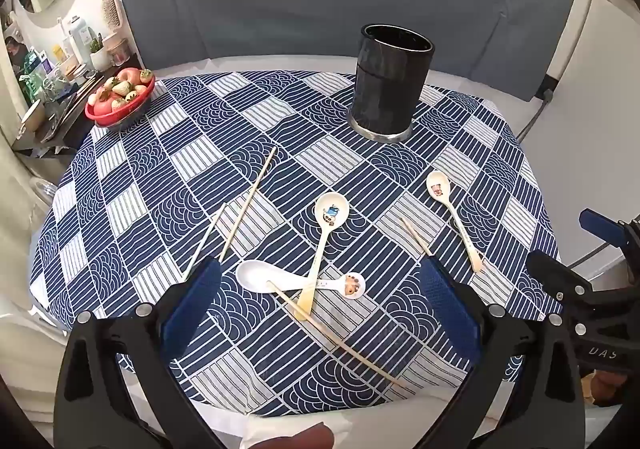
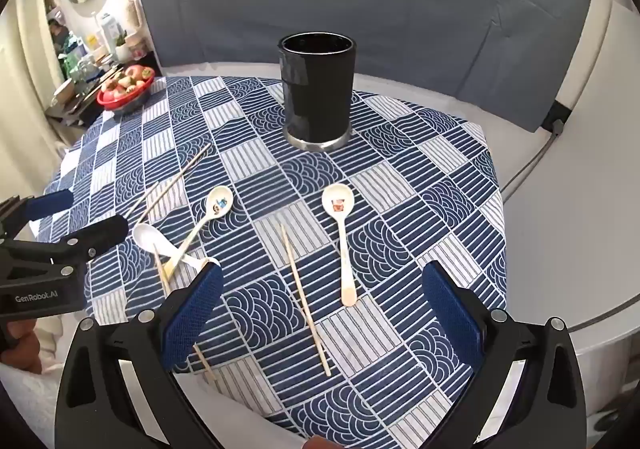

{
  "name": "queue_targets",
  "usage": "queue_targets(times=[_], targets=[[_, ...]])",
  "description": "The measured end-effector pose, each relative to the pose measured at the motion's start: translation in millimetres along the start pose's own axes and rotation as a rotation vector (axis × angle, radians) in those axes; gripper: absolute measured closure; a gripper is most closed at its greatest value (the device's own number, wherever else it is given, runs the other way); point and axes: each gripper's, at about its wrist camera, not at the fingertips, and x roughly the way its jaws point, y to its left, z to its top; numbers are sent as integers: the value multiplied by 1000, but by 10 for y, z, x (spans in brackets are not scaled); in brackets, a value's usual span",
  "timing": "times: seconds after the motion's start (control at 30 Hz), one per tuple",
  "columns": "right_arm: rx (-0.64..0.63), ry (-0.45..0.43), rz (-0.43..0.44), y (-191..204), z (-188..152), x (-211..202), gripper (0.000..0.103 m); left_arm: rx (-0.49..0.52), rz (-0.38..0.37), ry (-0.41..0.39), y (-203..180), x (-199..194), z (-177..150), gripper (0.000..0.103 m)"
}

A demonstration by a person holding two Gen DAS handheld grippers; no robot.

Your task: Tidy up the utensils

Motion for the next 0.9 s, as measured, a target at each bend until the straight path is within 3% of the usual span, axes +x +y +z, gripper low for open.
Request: queue_targets(times=[0.9], targets=[[-16, -7, -7, 28, -11, -53, 8, -5, -16, 6, -30, -7, -5, 6]])
